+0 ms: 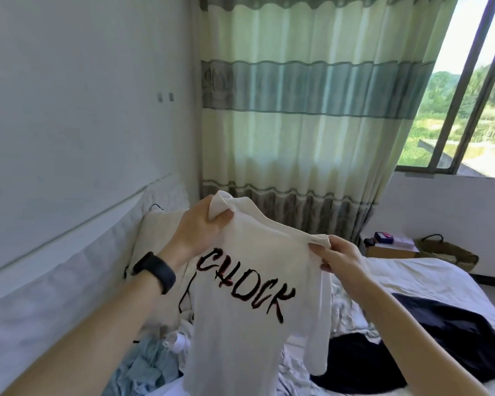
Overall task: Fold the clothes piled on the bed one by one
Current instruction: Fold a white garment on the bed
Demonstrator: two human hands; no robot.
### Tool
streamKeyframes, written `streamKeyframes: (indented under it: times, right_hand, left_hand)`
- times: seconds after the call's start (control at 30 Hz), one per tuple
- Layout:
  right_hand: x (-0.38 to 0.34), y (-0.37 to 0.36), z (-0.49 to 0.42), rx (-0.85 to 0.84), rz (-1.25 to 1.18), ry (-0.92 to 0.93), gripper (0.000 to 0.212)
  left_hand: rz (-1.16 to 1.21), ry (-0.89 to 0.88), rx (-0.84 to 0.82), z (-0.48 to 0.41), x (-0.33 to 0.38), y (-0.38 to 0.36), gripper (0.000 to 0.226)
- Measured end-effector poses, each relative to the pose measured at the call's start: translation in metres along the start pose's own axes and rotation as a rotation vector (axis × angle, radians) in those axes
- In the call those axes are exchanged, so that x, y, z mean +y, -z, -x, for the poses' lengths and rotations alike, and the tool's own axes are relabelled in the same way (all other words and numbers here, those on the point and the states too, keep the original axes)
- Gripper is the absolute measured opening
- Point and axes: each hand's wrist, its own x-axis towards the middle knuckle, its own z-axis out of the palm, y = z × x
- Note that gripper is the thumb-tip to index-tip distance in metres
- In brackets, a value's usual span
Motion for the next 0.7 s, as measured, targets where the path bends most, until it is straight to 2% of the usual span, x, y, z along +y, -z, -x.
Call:
streamKeyframes:
  times: [0.07,0.17,0.27,0.37,0.47,0.6,0.7]
  right_hand:
    - [-0.015,0.011,-0.006,0.112,0.069,0.071,0.018]
    - [-0.021,0.013,-0.01,0.168,0.153,0.159,0.027]
    - [-0.02,0.017,-0.011,0.214,0.202,0.259,0.034]
    - [-0.018,0.026,-0.009,0.223,0.286,0.327,0.044]
    - [-0.014,0.035,-0.005,0.234,0.379,0.348,0.049]
    - [-0.005,0.043,0.004,0.255,0.436,0.32,0.051]
    - [0.003,0.046,0.012,0.234,0.464,0.32,0.05]
  left_hand:
    - [0.041,0.074,-0.089,0.002,-0.014,0.001,0.017]
    - [-0.149,0.055,-0.31,0.008,-0.026,-0.006,0.038]
    - [-0.11,0.133,-0.443,0.017,-0.035,-0.015,0.047]
    - [-0.043,0.303,-0.693,0.025,-0.041,-0.023,0.054]
    - [-0.07,0.395,-0.968,0.038,-0.041,-0.03,0.047]
    - [0.09,0.423,-0.929,0.065,-0.048,-0.063,0.025]
    - [0.149,0.424,-0.936,0.086,-0.053,-0.093,0.034]
